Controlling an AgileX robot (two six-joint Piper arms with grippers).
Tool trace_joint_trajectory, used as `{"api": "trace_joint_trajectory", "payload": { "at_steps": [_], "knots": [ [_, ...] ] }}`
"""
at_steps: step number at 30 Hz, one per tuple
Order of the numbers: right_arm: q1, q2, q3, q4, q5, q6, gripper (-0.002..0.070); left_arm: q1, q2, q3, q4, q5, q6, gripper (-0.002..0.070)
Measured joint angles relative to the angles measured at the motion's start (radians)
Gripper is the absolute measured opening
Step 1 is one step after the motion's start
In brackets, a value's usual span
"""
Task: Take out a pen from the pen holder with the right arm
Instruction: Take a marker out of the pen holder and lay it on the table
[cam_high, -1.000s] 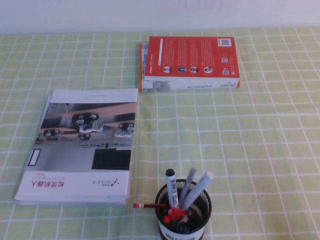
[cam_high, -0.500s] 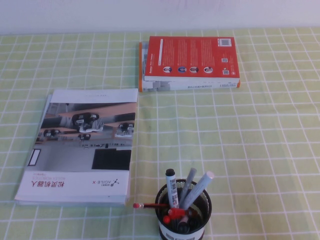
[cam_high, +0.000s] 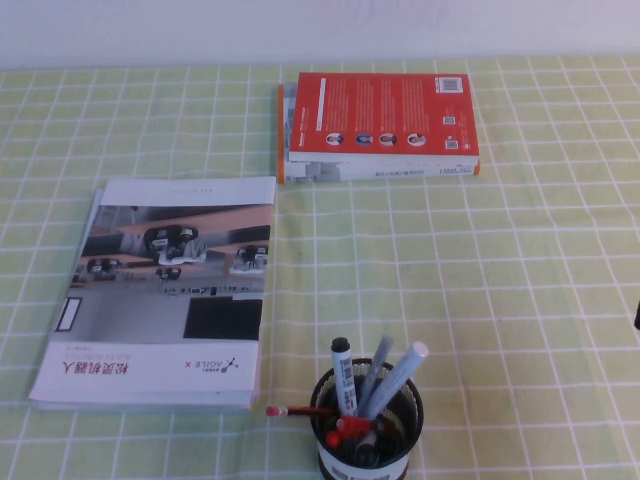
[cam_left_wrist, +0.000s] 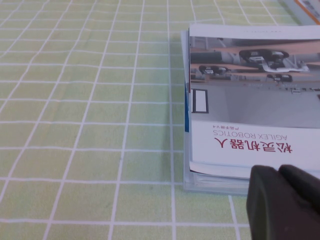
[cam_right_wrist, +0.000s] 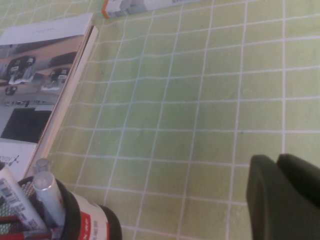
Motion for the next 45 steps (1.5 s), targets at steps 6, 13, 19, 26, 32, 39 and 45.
{"api": "trace_joint_trajectory", "payload": {
  "at_steps": [6, 13, 19, 26, 32, 39, 45],
  "knots": [
    [0.0, 0.099, -0.055, 0.114, 0.005, -0.155, -0.0012, 0.0, 0.0, 0.0, 0.0, 0.0, 0.0, -0.0005],
    [0.099, 0.154, -0.096, 0.142, -0.057, -0.207, -0.0012, 0.0, 0.0, 0.0, 0.0, 0.0, 0.0, -0.0005],
    [0.32, 0.234, -0.159, 0.048, -0.163, -0.134, -0.0012, 0.0, 0.0, 0.0, 0.0, 0.0, 0.0, -0.0005],
    [0.589, 0.318, -0.175, -0.117, -0.386, 0.034, 0.0, 0.0, 0.0, 0.0, 0.0, 0.0, 0.0, -0.0005],
    [0.785, 0.32, -0.08, -0.173, -0.738, 0.137, 0.0172, 0.0, 0.0, 0.0, 0.0, 0.0, 0.0, -0.0005],
    [0.909, 0.32, 0.101, -0.17, -1.054, 0.234, 0.0407, 0.0, 0.0, 0.0, 0.0, 0.0, 0.0, -0.0005],
    [0.93, 0.344, 0.125, -0.191, -1.111, 0.252, 0.0424, 0.0, 0.0, 0.0, 0.0, 0.0, 0.0, -0.0005]
  ]
}}
